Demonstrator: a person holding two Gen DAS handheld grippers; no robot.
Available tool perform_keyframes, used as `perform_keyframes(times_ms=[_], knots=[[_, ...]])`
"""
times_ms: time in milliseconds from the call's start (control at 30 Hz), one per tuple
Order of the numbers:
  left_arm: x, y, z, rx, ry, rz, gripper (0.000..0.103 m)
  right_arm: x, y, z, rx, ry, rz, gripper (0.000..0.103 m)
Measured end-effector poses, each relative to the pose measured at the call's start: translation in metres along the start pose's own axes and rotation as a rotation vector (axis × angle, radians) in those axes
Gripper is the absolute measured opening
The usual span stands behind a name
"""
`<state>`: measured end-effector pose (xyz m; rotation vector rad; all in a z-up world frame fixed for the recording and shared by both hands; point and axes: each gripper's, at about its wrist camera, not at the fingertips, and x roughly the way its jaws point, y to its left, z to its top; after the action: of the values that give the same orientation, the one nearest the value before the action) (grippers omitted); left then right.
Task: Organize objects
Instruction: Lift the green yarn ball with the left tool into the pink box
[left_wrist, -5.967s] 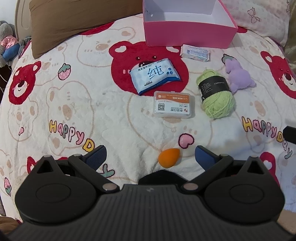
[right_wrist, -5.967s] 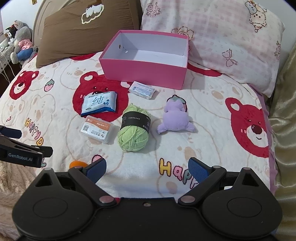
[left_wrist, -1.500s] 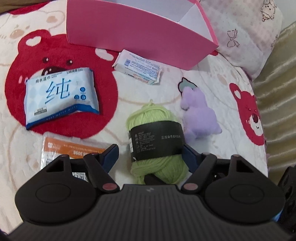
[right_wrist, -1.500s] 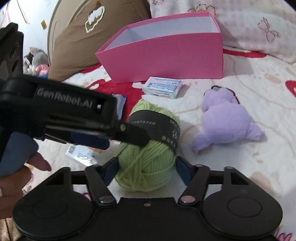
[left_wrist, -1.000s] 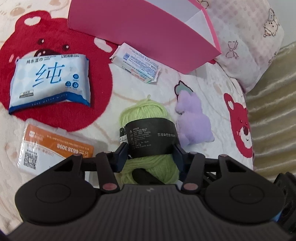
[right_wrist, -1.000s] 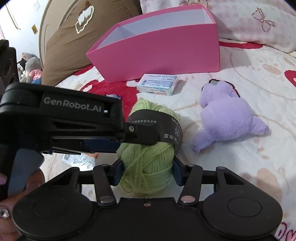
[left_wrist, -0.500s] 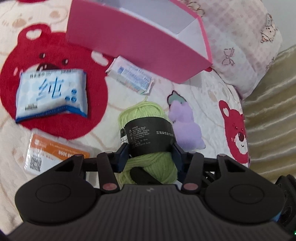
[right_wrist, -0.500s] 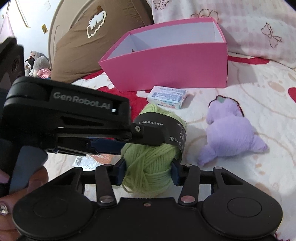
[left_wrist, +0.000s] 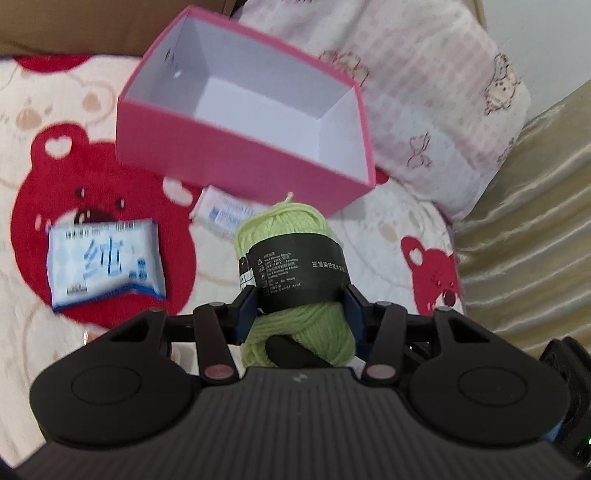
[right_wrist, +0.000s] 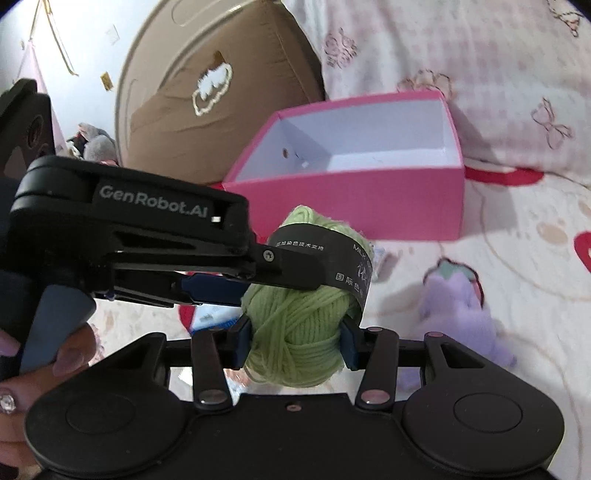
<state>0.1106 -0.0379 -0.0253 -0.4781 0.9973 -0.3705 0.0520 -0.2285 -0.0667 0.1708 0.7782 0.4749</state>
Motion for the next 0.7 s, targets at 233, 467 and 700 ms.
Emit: perform_keyframes(times_ms=[233, 467, 700], knots=[[-0.016, -0.012, 0.030, 0.022, -0.039, -0.037, 0.049, -0.009, 0.008, 0.030, -0.078, -0.047, -0.008, 0.052], [-0.020, -0.031, 0.061, 0.078, -0.072, -0.038, 0.049, -0.012, 0.007, 0.060, -0.093, -0.092, -0.022, 0.052], [0.002, -0.025, 0.091, 0.002, -0.096, -0.125, 0.049, -0.001, -0.004, 0.092, -0.082, -0.100, -0.069, 0.052]])
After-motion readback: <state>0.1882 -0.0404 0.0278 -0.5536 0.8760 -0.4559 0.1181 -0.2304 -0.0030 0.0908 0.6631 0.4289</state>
